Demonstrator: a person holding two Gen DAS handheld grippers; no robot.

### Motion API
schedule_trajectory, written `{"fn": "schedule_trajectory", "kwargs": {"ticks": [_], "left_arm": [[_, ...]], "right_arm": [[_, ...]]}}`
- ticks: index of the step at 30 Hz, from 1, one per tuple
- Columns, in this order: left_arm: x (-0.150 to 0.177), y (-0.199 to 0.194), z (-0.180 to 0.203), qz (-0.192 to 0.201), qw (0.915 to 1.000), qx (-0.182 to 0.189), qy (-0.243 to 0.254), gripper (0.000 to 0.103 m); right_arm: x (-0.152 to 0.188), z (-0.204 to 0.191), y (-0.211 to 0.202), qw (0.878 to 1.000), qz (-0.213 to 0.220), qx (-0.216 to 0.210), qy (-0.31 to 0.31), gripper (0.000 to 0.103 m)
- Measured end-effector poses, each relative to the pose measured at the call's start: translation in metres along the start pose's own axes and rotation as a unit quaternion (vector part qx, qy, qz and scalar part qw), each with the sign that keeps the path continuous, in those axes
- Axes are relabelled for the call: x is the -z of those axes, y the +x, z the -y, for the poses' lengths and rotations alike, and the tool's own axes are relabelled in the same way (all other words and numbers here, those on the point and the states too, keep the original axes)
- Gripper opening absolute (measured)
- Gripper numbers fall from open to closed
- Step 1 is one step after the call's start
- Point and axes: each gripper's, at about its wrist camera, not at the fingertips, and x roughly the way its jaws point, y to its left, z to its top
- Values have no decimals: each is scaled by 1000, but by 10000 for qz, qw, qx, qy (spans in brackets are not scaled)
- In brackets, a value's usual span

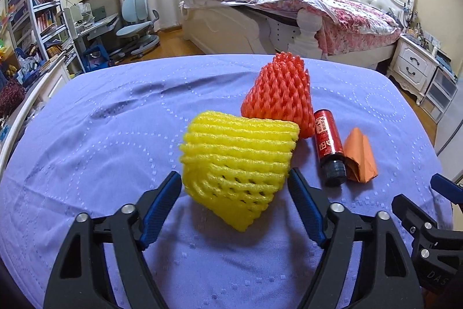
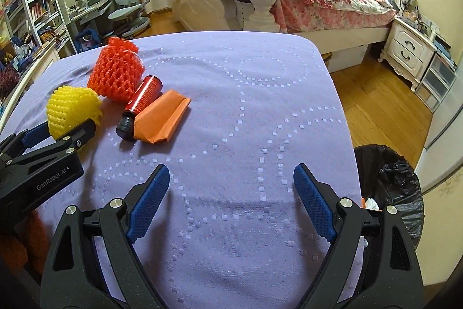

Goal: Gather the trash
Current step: 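Grasp the yellow foam net with left tool while right tool grasps orange paper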

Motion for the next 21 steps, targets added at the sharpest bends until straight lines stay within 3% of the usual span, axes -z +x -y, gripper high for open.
{"fn": "schedule_trajectory", "kwargs": {"ticks": [3,8,21], "left_arm": [[0,4,-2,-137,9998,154,-9,46],[1,4,-7,-191,9990,403,-96,28],[11,-6,-41,-178,9994,150,-243,24]], "right_arm": [[0,-1,0,10000,-12,2,-21,86],[-4,-4,2,10000,0,7,-57,86],[-8,-16,4,9999,63,-49,-117,86]]}}
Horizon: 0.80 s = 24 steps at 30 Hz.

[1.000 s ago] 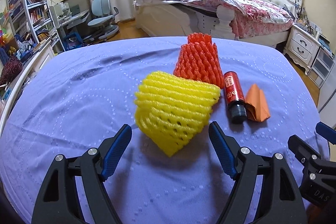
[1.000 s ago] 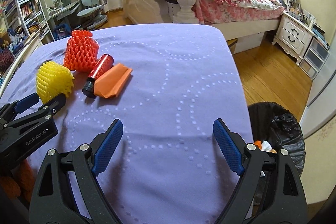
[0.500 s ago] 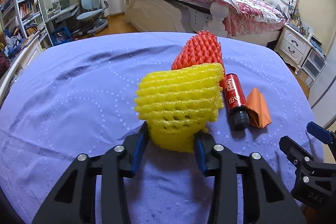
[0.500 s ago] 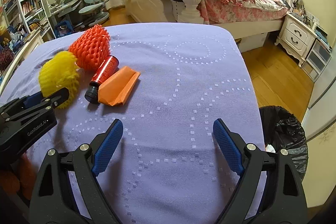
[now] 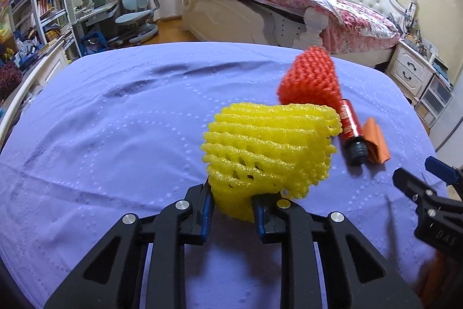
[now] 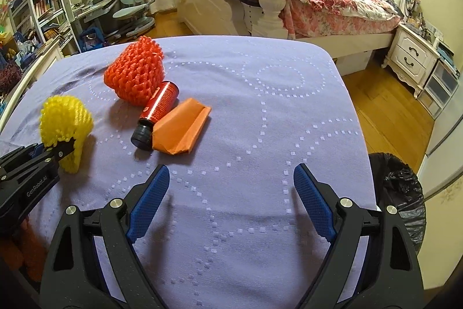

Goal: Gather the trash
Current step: 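Grasp the yellow foam net with left tool while right tool grasps orange paper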

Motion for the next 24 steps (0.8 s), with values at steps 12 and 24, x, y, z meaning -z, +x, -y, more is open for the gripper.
{"fn": "schedule_trajectory", "kwargs": {"ticks": [12,24], "left_arm": [[1,-3,-37,57,9995,-305,-64,24],[0,-1,-43,48,9996,-249,-114,24]], "right_arm": [[-23,-18,6,9998,212,43,-2,85],[-37,-23,24,9999,-142,3,31,71]]}}
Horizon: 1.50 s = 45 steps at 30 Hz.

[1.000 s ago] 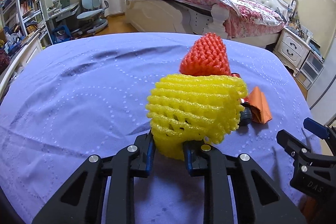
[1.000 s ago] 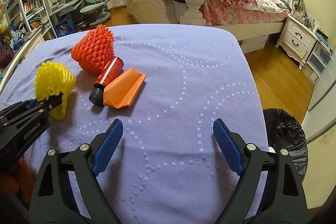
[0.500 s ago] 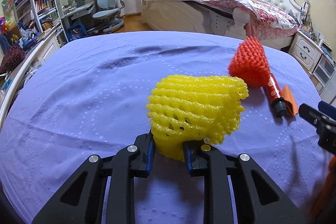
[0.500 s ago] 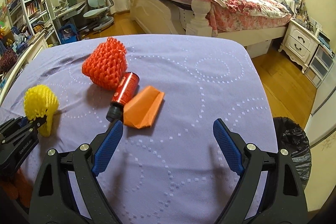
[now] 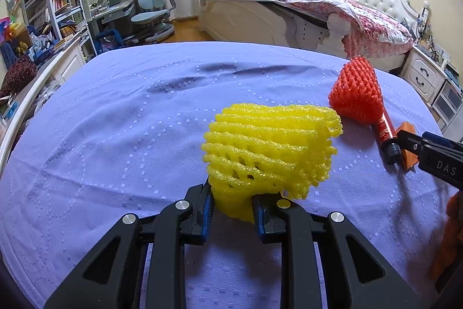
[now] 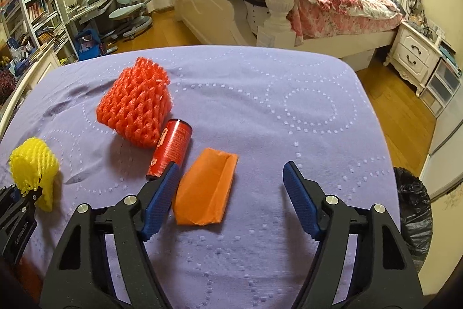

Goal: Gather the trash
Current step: 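Grasp the yellow foam net with left tool while right tool grasps orange paper, then carry the yellow foam net and orange paper over the bin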

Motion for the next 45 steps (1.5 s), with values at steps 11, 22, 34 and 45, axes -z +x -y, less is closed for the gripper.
{"fn": "schedule_trajectory", "kwargs": {"ticks": [11,22,34,45], "left_arm": [[0,0,1,33,10000,33,23,24],[6,-8,14,73,9998,172,61,24],[24,-27,46,108,9989,392,236,24],[41,-53,94,220,9955,732,557,24]], "right_arm": [[10,-2,5,9998,-32,-170,-9,33],[26,7,-10,9997,25,-240,18,31],[53,27,-40,9995,162,-252,18,31],[87,62,-81,9990,403,-107,184,31]]}}
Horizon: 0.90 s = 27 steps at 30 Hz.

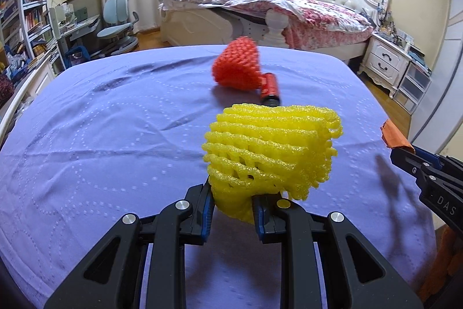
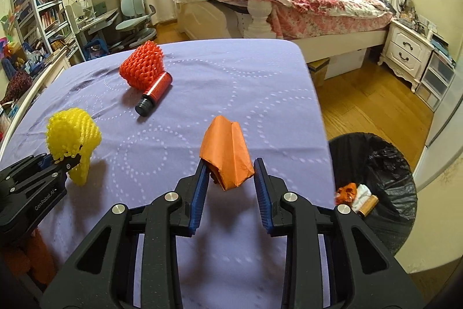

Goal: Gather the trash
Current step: 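Carry the yellow foam net and orange paper over the bin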

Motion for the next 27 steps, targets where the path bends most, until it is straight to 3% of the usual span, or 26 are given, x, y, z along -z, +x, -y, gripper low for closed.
{"fn": "schedule_trajectory", "kwargs": {"ticks": [11,27], "left_arm": [[0,-5,73,108,9976,470,498,24],[-16,18,193,102,9848,1161,1291,24]], "right_arm": [[23,69,-35,9975,197,442,515,31],[43,164,-47,9872,275,1006,1208,31]]}}
